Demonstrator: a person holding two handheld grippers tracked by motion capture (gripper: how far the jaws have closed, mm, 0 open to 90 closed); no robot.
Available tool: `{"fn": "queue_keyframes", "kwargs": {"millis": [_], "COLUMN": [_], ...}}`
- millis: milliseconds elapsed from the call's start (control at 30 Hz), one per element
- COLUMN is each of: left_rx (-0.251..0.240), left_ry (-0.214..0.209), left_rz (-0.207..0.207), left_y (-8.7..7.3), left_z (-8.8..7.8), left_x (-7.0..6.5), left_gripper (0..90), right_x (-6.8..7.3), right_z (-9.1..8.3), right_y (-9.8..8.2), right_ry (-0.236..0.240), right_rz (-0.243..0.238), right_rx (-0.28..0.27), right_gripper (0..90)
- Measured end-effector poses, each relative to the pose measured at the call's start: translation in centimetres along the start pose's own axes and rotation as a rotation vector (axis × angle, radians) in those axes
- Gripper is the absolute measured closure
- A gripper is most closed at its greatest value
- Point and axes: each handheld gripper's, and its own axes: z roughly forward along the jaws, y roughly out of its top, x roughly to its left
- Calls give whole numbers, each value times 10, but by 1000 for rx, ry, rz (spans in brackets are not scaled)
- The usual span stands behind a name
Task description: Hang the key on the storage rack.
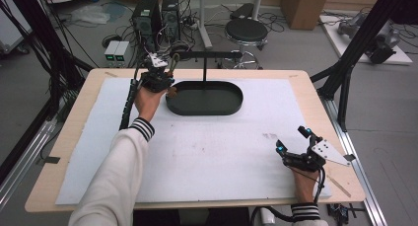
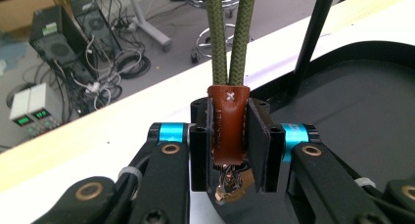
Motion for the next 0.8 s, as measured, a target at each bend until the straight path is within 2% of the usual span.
{"fn": "queue_keyframes", "kwargs": {"millis": [67, 133, 167, 200, 233, 267, 300, 333, 367, 400, 433, 467, 533, 567, 700, 800], "left_rx": [-5, -19, -43, -47, -55, -65, -80, -99, -117, -136, -169, -195, -231, -245, -298, -320], "left_ry": [-13, -50, -89, -103, -140, -156, -149, -131, -142, -158, -197, -221, -260, -297, -349, -356], "left_rz": [33, 48, 38, 20, -12, -19, -14, 5, 8, -4, -26, -36, -37, -47, -8, -2], "left_y": [-1, -3, -4, -5, -6, -6, -7, -8, -9, -11, -14, -16, -23, -26, -43, -62], "left_z": [0, 0, 1, 1, 1, 0, -1, -3, -5, -8, -14, -20, -33, -40, -75, -104], "left_x": [1, 4, 8, 9, 12, 13, 14, 13, 14, 15, 17, 19, 24, 27, 40, 47], "left_gripper": [703, 664, 601, 495, 420, 288, 288, 189, 61, 61, 16, 17, 17, 17, 17, 17], "right_x": [0, 0, 0, 0, 0, 0, 0, 0, 0, 0, 0, 0, 0, 0, 0, 0], "right_z": [0, 0, 0, 0, 0, 0, 0, 0, 0, 0, 0, 0, 0, 0, 0, 0], "right_y": [0, 0, 0, 0, 0, 0, 0, 0, 0, 0, 0, 0, 0, 0, 0, 0], "right_ry": [0, 1, 2, 3, 2, 2, 2, 2, 1, 1, 2, 2, 3, 3, 2, 2], "right_rz": [0, 6, 5, 3, 1, 1, 1, 2, 1, 1, 1, 1, 2, 3, 2, 2], "right_rx": [0, 1, 0, 0, -1, 0, 0, -1, 1, 1, 0, -1, -2, -2, -3, -2], "right_gripper": [4, 5, 5, 5, 5, 4, 4, 5, 5, 5, 4, 5, 4, 4, 5, 5]}}
